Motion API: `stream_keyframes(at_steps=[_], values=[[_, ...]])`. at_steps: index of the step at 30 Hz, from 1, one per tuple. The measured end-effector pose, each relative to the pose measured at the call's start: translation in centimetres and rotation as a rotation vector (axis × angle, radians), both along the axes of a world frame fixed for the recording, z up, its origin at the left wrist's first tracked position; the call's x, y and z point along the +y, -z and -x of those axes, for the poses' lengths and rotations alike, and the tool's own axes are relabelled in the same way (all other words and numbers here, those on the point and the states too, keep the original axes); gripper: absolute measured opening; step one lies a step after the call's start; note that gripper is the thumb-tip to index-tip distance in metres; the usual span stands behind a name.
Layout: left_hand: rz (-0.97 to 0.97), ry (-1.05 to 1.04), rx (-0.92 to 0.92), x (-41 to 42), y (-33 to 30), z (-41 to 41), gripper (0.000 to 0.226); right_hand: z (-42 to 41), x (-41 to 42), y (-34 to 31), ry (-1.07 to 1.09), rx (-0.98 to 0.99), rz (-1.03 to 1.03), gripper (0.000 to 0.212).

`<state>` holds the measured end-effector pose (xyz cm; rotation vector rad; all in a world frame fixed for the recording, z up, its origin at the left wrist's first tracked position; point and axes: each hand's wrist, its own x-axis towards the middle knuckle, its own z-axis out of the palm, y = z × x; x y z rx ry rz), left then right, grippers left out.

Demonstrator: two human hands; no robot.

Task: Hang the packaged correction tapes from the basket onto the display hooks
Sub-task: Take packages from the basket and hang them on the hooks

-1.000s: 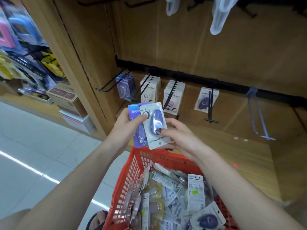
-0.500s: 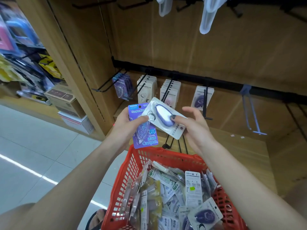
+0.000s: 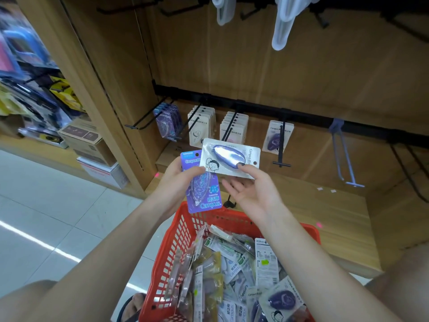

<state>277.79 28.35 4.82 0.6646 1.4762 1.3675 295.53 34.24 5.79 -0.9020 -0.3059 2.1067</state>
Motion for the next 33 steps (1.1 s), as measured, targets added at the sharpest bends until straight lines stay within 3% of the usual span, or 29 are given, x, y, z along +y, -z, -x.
stream_keyframes(at_steps=[5, 12, 16, 19, 27, 33], values=[[0.06, -0.003, 0.003, -0.2, 0.8, 0.9, 0.026, -1.1, -0.2, 0.7, 0.033, 0.038, 0.051, 0.028], [0.064, -0.302, 0.253, 0.8, 1.4, 4.7, 0.031, -3.6, 0.7, 3.0, -0.027, -0.303, -0.145, 0.016], [0.019, -0.431, 0.267, 0.9, 1.1, 8.7, 0.025, -3.5, 1.7, 2.9, -0.044, -0.569, -0.308, 0.008], [0.031, -0.463, 0.193, 0.7, 1.9, 11.3, 0.022, -3.3, 2.2, 3.0, 0.006, -0.75, -0.373, 0.016], [0.03, -0.468, 0.145, 2.3, 2.5, 14.1, 0.03, -4.6, 2.8, 3.5, 0.111, -0.813, -0.432, 0.013], [0.045, -0.483, 0.125, 3.3, 2.1, 15.7, 0.03, -4.3, 2.8, 3.5, 0.153, -0.692, -0.371, 0.011]])
